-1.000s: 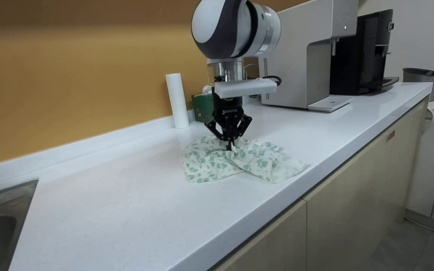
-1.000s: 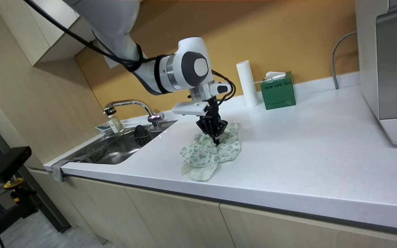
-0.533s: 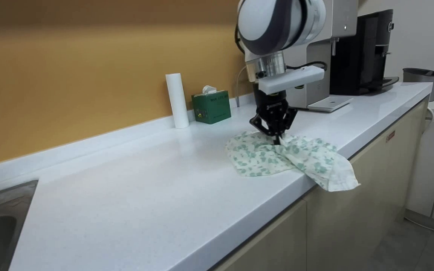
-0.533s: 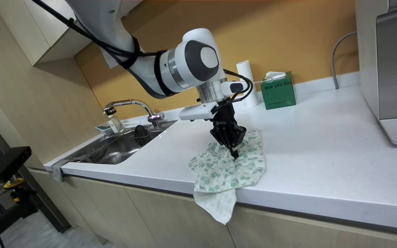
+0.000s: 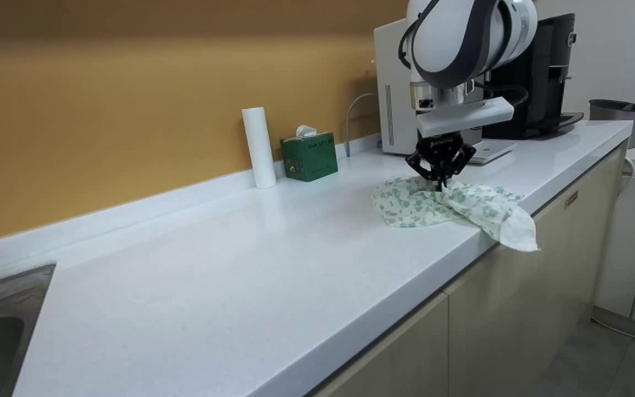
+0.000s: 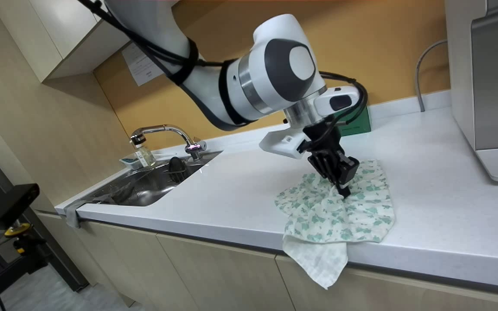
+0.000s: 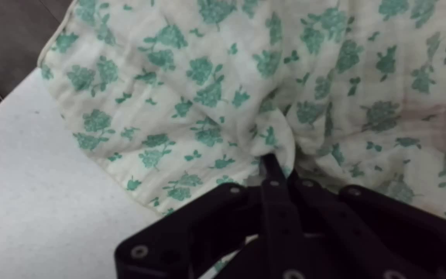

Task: Wipe the counter with the cloth

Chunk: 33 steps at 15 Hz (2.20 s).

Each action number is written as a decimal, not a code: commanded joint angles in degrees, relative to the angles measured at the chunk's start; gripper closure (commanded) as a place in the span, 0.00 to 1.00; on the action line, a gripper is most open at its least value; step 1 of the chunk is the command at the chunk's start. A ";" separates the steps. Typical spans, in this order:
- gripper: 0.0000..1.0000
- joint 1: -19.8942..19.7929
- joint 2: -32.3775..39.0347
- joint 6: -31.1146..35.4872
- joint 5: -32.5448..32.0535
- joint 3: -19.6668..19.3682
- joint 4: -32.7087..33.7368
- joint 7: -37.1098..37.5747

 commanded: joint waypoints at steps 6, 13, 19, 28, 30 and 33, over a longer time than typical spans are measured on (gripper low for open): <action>1.00 9.02 13.00 16.84 -1.40 -9.83 12.70 15.88; 1.00 12.44 23.54 10.28 1.42 -9.02 30.08 16.87; 1.00 4.11 18.06 -2.89 5.84 5.67 30.21 1.08; 1.00 -0.50 5.43 -21.07 8.25 6.22 16.45 -6.63; 1.00 -0.99 3.96 -21.45 7.34 5.01 14.06 -5.86; 1.00 -1.74 2.15 -20.84 6.93 4.09 11.41 -5.47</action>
